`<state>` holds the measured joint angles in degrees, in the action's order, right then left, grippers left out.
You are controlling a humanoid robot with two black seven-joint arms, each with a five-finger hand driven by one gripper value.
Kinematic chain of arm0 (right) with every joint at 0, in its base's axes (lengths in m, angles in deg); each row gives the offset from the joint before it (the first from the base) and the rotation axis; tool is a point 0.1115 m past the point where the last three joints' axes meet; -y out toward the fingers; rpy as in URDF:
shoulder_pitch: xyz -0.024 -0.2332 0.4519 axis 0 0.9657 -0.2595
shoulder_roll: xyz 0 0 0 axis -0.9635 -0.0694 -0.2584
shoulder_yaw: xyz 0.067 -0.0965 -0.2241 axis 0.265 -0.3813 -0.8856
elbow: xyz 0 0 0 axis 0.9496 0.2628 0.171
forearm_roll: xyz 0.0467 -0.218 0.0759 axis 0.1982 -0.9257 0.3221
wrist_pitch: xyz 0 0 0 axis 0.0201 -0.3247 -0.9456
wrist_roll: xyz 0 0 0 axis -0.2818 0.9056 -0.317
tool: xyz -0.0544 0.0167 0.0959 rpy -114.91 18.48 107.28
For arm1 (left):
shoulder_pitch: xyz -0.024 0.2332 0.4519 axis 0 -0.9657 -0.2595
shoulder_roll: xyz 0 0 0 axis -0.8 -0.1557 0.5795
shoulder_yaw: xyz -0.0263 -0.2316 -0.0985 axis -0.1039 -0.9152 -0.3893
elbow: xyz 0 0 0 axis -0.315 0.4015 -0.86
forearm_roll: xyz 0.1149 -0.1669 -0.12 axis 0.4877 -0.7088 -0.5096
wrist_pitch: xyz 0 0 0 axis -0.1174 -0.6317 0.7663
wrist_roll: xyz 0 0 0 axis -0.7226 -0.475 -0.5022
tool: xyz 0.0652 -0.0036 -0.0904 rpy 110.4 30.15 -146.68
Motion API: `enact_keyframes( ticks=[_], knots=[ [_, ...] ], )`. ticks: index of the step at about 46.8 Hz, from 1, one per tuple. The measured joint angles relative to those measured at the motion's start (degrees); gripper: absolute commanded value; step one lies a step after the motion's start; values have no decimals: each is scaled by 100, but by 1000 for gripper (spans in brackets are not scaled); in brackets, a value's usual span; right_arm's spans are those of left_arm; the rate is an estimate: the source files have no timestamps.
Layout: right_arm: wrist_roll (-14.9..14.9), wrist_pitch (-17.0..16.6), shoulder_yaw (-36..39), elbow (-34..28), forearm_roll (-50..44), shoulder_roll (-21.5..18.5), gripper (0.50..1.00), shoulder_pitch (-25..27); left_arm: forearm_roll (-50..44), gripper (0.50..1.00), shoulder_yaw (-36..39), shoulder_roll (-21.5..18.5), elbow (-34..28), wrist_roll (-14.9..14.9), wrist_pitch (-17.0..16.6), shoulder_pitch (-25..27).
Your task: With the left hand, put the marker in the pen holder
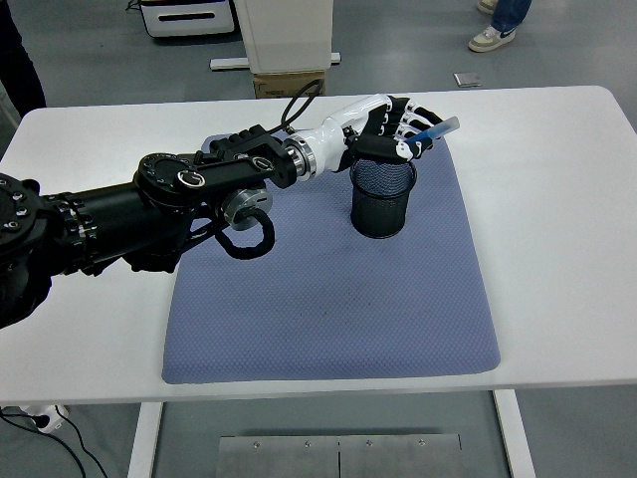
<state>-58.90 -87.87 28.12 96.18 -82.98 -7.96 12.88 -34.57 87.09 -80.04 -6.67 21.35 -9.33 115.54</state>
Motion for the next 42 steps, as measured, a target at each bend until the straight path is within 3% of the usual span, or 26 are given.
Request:
enact_keyframes(
  ticks=[5, 19, 22, 25, 26, 42],
  knots=[
    [0, 0, 0, 0, 0, 0, 1000, 0, -19, 736, -2, 0, 0, 0, 0, -9],
    [0, 0, -2, 1, 0, 0, 1000, 0, -29, 763, -211, 0, 3, 1, 1, 30],
    [0, 0, -2, 1, 0, 0, 1000, -2, -29, 847, -318, 0, 38, 1, 5, 55],
    [0, 0, -2, 1, 0, 0, 1000, -1, -29, 979, -410, -2, 88, 1, 14, 67],
    [1, 0, -1, 2, 0, 0, 1000, -1, -28, 1000, -445, -33, 93, 1, 17, 71],
    [0, 1, 1, -2, 0, 2, 1000, 2, 72, 1000, -508, -955, 435, -2, 13, 72]
  ],
)
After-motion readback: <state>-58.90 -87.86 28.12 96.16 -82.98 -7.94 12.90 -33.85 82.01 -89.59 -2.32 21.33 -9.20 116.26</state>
